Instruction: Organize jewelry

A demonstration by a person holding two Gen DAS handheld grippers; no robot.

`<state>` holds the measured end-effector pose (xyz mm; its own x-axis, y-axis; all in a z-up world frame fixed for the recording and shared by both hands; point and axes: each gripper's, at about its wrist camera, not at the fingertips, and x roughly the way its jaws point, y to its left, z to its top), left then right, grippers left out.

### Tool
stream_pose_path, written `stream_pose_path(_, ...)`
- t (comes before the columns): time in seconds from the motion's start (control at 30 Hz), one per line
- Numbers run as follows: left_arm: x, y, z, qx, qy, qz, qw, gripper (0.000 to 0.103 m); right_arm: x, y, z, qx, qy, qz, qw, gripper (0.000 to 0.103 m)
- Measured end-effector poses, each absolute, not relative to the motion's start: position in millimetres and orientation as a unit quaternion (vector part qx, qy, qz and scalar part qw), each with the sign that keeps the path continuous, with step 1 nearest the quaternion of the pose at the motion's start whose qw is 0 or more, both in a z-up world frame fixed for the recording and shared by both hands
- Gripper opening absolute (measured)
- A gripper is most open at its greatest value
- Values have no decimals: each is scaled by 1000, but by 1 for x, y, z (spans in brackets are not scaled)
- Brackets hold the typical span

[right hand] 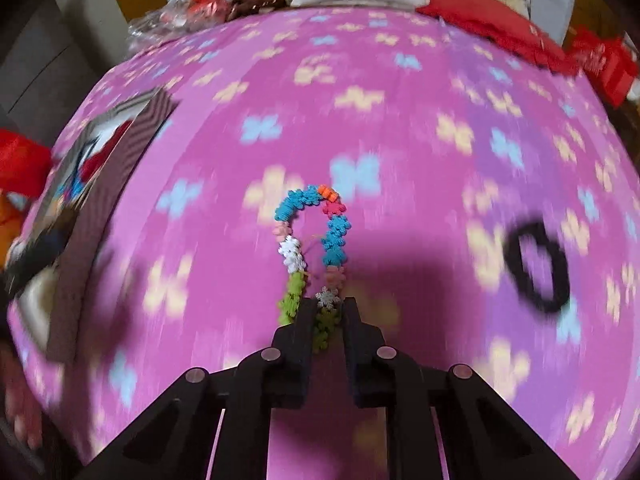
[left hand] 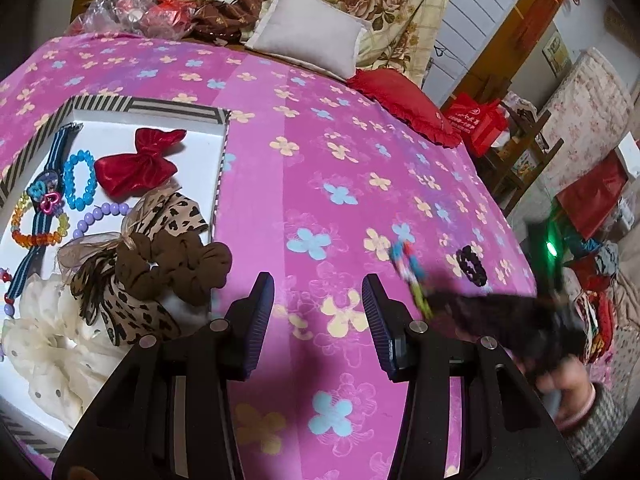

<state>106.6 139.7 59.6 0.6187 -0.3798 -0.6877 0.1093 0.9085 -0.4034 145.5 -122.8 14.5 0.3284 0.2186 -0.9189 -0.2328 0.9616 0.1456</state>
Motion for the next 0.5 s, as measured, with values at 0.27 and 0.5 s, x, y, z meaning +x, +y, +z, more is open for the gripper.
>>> stream_pose_path(0.27, 98, 117, 63, -138, 416, -155, 885, 45, 111, -204, 48, 5, 479, 42, 877, 51)
stream_pose_path(0.5, 113, 63, 45, -105, 461, -174, 864, 45, 146, -235, 39, 6, 451, 5, 892, 51)
